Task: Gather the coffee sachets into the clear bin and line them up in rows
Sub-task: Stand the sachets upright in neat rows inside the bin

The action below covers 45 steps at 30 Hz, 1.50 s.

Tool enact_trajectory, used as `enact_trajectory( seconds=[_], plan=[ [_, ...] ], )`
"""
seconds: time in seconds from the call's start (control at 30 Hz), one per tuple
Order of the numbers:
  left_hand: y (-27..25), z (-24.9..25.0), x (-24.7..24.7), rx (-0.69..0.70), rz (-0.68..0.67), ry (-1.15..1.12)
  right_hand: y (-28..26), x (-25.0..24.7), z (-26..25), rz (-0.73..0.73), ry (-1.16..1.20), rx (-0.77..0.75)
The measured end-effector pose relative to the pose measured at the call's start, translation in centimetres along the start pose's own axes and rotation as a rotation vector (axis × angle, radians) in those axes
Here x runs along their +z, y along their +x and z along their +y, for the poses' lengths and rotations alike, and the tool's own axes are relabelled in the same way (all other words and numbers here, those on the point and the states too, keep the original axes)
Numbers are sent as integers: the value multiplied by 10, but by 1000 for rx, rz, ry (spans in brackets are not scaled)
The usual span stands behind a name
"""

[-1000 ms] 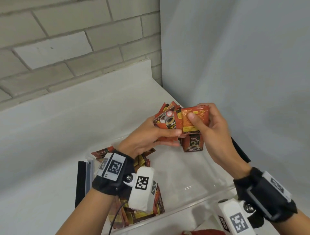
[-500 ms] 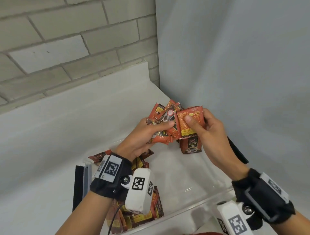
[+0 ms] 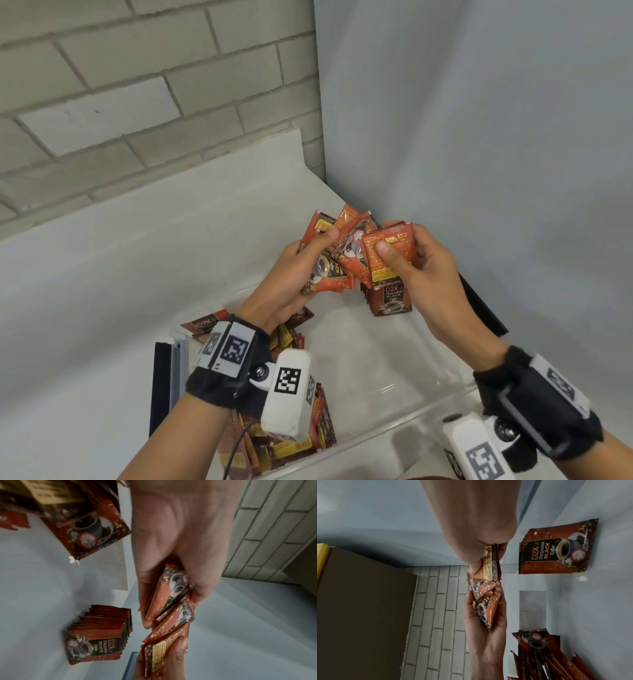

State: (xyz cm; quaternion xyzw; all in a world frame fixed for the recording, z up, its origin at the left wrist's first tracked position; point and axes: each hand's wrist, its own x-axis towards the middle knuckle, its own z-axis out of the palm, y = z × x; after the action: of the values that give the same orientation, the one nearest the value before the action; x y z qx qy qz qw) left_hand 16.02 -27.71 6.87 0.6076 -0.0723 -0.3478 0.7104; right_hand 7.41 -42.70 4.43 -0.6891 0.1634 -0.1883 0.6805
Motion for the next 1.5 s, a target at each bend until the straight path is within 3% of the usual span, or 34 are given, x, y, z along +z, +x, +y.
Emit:
enact_trajectory(
  seconds=[0.27, 0.47, 0.67, 0.83, 1.03, 1.23, 1.4, 1.5],
  plan=[
    [-1, 1, -5, 60, 64, 27, -1, 0, -2, 16, -34, -7],
    [-1, -1, -8, 92, 62, 172, -2, 2, -4, -7, -27, -71],
    [-1, -3, -7, 132, 89, 220, -4, 3, -1, -92, -146, -103],
    [-3, 1, -4, 107, 96, 160, -5, 3, -3, -78, -257, -64],
    [-3, 6, -7, 102, 147, -5, -5, 2, -6, -69, 0, 12],
    [-5, 3, -1, 63, 3, -35, 0, -3, -10, 37, 331, 123],
    [-9, -1, 2, -3, -204, -66, 0, -3, -12, -78, 386, 212],
    [-9, -1, 0, -43, -329, -91, 1, -3, -11, -75, 421, 211]
  ],
)
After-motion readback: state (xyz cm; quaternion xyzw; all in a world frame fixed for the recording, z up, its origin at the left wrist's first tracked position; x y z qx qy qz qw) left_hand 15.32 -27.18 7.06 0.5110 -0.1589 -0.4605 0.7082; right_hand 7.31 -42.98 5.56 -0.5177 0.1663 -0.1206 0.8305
